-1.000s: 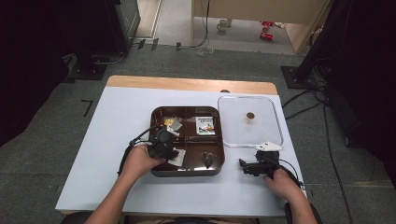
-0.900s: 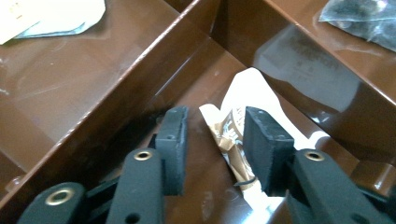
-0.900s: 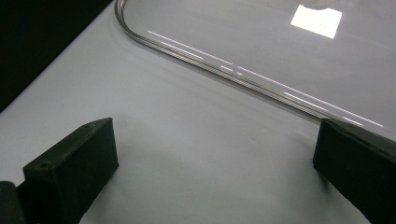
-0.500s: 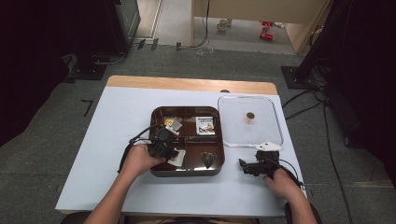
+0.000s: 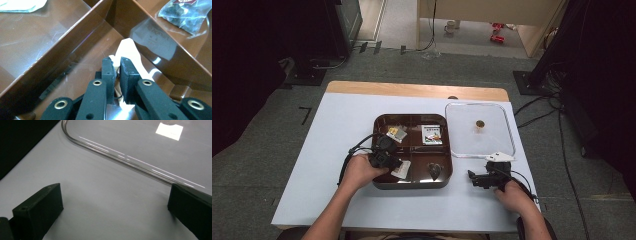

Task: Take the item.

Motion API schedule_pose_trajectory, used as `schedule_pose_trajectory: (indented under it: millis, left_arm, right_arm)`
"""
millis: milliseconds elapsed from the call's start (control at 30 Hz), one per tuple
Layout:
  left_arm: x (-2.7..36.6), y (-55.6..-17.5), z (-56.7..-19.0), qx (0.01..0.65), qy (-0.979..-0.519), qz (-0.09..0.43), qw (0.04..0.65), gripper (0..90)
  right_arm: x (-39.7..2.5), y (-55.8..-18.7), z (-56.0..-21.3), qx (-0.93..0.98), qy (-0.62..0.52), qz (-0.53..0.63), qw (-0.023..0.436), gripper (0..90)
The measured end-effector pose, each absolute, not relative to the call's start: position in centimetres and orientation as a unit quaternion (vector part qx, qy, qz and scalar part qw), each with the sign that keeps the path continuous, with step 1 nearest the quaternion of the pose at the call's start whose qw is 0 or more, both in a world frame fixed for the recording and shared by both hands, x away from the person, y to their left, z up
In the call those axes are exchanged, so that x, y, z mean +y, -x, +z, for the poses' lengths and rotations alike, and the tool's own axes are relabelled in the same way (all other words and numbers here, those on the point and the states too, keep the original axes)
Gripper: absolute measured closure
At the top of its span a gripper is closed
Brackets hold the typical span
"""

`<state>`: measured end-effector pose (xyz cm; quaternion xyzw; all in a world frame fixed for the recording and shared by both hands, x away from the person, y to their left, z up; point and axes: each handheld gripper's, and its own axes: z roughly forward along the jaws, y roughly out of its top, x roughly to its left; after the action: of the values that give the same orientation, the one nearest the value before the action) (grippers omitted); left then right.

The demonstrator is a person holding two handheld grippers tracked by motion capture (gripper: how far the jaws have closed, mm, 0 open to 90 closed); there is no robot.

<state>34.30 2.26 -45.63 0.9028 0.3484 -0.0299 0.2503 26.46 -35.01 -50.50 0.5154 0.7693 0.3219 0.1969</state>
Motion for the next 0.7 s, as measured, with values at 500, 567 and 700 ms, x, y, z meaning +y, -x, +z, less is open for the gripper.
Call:
schedule_pose_trajectory:
  millis: [500, 567, 700]
  left_arm:
    - [3.3, -34.1, -44.2, 0.357, -0.888, -0.028, 0.288, 83.8]
    - [3.5, -34.1, -44.0, 0.359, -0.886, -0.027, 0.293, 83.7]
    - [3.7, -34.0, -43.7, 0.359, -0.884, -0.027, 0.299, 83.7]
  right_arm:
    - [-35.0, -26.5, -50.5, 0.769, -0.516, 0.322, 0.197, 0.0]
    - [-35.0, -26.5, -50.5, 0.769, -0.517, 0.322, 0.196, 0.0]
    - [-35.0, -26.5, -50.5, 0.769, -0.517, 0.322, 0.196, 0.0]
